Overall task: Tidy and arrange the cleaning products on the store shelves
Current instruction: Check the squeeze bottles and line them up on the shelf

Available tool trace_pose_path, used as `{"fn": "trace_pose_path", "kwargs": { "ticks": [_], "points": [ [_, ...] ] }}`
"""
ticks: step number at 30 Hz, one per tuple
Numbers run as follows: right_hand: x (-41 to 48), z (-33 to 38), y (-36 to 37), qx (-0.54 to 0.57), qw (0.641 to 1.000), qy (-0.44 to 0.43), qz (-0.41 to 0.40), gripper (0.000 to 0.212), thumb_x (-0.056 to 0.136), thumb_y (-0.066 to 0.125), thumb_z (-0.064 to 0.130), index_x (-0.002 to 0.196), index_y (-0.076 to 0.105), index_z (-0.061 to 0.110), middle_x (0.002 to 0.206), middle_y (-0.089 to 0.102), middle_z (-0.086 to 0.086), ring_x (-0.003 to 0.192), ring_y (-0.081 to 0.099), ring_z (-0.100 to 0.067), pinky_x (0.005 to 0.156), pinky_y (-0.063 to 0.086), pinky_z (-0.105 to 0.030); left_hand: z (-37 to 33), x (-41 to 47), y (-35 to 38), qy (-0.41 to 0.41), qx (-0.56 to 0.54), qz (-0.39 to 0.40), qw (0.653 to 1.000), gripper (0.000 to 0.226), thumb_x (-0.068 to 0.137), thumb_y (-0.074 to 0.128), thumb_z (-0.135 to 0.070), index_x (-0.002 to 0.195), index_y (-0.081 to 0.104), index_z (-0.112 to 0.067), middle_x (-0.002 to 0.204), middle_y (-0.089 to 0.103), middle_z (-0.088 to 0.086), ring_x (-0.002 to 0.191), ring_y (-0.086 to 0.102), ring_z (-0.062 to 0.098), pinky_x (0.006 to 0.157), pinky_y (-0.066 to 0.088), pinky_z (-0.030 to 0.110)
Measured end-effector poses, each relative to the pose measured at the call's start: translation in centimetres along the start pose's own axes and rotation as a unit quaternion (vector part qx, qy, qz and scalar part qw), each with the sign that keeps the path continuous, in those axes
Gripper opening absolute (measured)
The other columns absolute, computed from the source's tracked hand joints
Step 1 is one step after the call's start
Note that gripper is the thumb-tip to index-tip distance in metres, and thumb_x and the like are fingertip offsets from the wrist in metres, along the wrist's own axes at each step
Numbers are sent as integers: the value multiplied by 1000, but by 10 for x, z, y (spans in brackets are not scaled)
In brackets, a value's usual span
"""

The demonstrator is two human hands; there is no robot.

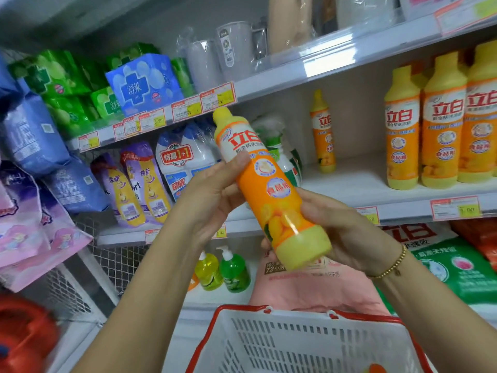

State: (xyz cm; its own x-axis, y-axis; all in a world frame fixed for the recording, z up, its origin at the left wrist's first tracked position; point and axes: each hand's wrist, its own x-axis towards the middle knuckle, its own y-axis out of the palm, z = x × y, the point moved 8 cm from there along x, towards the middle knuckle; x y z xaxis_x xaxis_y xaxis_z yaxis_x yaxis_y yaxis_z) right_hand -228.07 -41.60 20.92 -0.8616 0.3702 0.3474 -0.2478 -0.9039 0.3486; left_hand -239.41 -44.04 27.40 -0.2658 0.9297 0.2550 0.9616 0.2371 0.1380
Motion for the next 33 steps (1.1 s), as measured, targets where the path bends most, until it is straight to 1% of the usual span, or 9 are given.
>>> {"fn": "trace_pose_path", "kwargs": {
  "ticks": [2, 4, 6, 8, 12, 15, 20, 25, 33],
  "points": [
    [1, 5, 6, -4, 999, 10, -32, 75, 55, 86, 45, 115, 64, 6, 105, 68, -17, 87, 69, -29, 76, 58, -41, 7, 2, -4, -34, -28, -23, 999, 42, 66, 64, -31, 99, 60, -5, 65, 71, 2, 54, 67, 8, 50, 55, 22],
    [1, 9, 15, 6, 998, 31, -49, 51, 60, 78, 43, 97, 75, 9, 98, 70, -17, 80, 70, -26, 72, 58, -43, 14, 3, -9, -69, -47, -39, 996, 54, 64, 66, -35, 107, 61, -2, 84, 74, 10, 72, 72, 16, 61, 61, 30],
    [-2, 12, 22, 4, 997, 56, -62, 46, 64, 69, 42, 96, 73, 8, 94, 71, -16, 75, 70, -25, 70, 58, -44, 22, 4, -13, -103, -56, -47, 992, 67, 64, 68, -38, 118, 60, 0, 110, 70, 17, 95, 70, 24, 82, 58, 39],
    [-6, 14, 22, -13, 995, 76, -71, 47, 70, 64, 39, 103, 65, 6, 93, 70, -16, 74, 70, -25, 70, 58, -42, 28, 3, -9, -127, -66, -34, 989, 74, 65, 69, -40, 125, 58, 1, 119, 66, 19, 103, 67, 27, 88, 54, 42],
    [-18, 14, 3, -93, 988, 106, -66, 47, 76, 68, 31, 115, 61, 8, 108, 69, -17, 93, 67, -25, 83, 55, -42, 35, 4, 0, -123, -64, -26, 990, 58, 64, 68, -34, 113, 61, -3, 96, 73, 15, 81, 73, 24, 62, 61, 35],
    [-24, 18, -27, -199, 971, 99, -91, 48, 74, 68, 28, 121, 60, 20, 113, 70, -8, 98, 67, -21, 89, 54, -38, 29, 10, 9, -47, -33, 1, 998, 35, 67, 66, -20, 100, 63, -8, 88, 74, 9, 77, 73, 19, 62, 60, 30],
    [-27, 39, -73, -487, 846, 17, -215, 54, 69, 81, 39, 118, 60, 33, 107, 69, 10, 96, 66, -7, 87, 55, -37, 25, 23, 38, 105, 54, 48, 992, 52, 53, 82, -1, 101, 65, -15, 93, 74, 0, 90, 70, 16, 72, 56, 28],
    [-27, 63, -98, -587, 732, -116, -325, 62, 74, 76, 33, 127, 44, 41, 109, 65, 10, 101, 61, -12, 84, 52, -39, 39, 54, 72, 157, 36, 103, 982, 53, 47, 80, -8, 98, 67, -17, 96, 74, -1, 94, 68, 13, 77, 54, 26],
    [-8, 72, -170, -612, 650, -119, -435, 62, 84, 69, 24, 136, 35, 21, 112, 64, -6, 99, 61, -28, 77, 50, -44, 87, 136, 105, 91, 37, 141, 985, 62, 73, 65, 20, 128, 53, -6, 122, 66, 3, 117, 60, 13, 96, 49, 24]
  ]
}}
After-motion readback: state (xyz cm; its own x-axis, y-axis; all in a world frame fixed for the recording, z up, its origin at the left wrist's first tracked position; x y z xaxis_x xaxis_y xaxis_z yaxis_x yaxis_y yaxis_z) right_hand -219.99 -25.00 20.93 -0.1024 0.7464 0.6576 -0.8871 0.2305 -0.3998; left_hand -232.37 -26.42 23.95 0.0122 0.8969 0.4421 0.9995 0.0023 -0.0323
